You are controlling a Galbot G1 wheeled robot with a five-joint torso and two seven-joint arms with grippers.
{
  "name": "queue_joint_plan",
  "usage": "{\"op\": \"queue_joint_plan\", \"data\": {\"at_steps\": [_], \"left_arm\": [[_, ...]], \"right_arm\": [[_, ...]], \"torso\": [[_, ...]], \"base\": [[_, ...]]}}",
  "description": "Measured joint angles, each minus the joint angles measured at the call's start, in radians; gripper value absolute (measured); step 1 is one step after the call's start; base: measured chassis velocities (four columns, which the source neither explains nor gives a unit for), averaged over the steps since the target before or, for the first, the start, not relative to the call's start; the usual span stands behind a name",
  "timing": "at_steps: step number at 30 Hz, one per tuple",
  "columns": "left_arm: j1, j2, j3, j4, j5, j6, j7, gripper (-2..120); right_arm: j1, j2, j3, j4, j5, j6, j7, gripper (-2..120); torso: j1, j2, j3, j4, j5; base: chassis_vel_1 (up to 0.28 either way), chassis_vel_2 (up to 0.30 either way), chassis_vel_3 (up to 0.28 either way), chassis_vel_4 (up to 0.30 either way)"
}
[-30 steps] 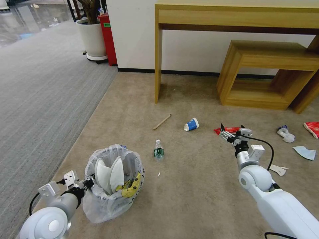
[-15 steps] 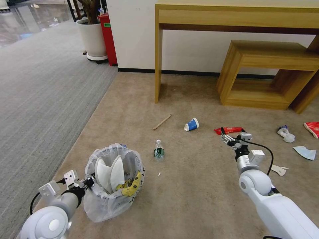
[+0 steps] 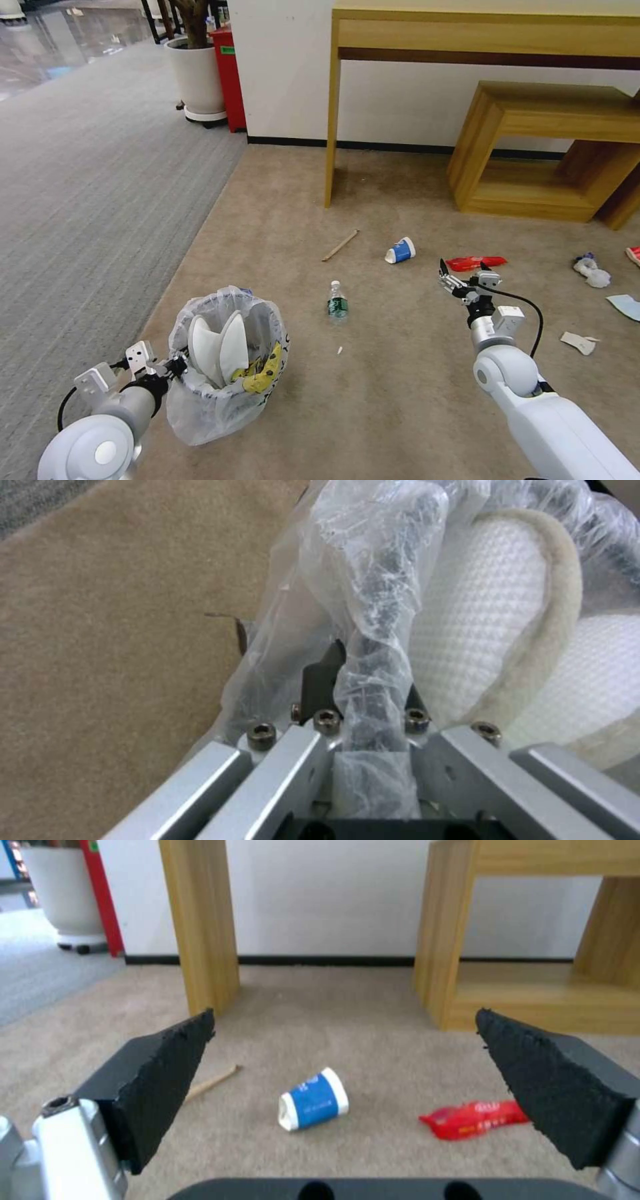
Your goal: Pick up the trash bin and place the garbage on the floor into it.
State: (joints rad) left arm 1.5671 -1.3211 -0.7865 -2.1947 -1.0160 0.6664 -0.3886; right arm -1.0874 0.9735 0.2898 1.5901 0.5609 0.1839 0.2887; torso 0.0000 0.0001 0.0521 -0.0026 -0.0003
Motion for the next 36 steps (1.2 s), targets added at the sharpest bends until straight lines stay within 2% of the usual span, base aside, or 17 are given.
{"op": "queue_joint_plan", "data": {"at_steps": [4,10,23,36], "left_arm": [[0.002,0.000,-0.002,-0.004,0.000,0.000,0.000,1],[0.000,0.002,-0.003,-0.007,-0.002,0.000,0.000,1],[-0.002,0.000,-0.001,-0.007,-0.002,-0.001,-0.001,1],[-0.004,-0.004,0.001,0.000,-0.001,-0.002,-0.001,1]], "right_arm": [[0.011,0.004,-0.006,-0.021,-0.019,0.039,-0.008,100],[0.005,-0.003,0.012,-0.001,-0.017,0.005,-0.029,100],[-0.001,-0.005,0.020,-0.005,-0.016,0.005,-0.042,100],[0.012,-0.003,0.003,-0.013,-0.014,0.004,-0.042,100]], "torso": [[0.000,0.000,0.000,-0.0002,0.0005],[0.000,0.000,0.000,-0.0002,0.0001],[0.000,0.000,0.000,-0.0001,0.0002],[0.000,0.000,0.000,-0.0001,0.0001]], "base": [[0.000,0.000,0.000,0.000],[0.000,0.000,0.000,0.000],[-0.016,0.018,0.013,-0.019],[-0.199,0.201,0.190,-0.203]]}}
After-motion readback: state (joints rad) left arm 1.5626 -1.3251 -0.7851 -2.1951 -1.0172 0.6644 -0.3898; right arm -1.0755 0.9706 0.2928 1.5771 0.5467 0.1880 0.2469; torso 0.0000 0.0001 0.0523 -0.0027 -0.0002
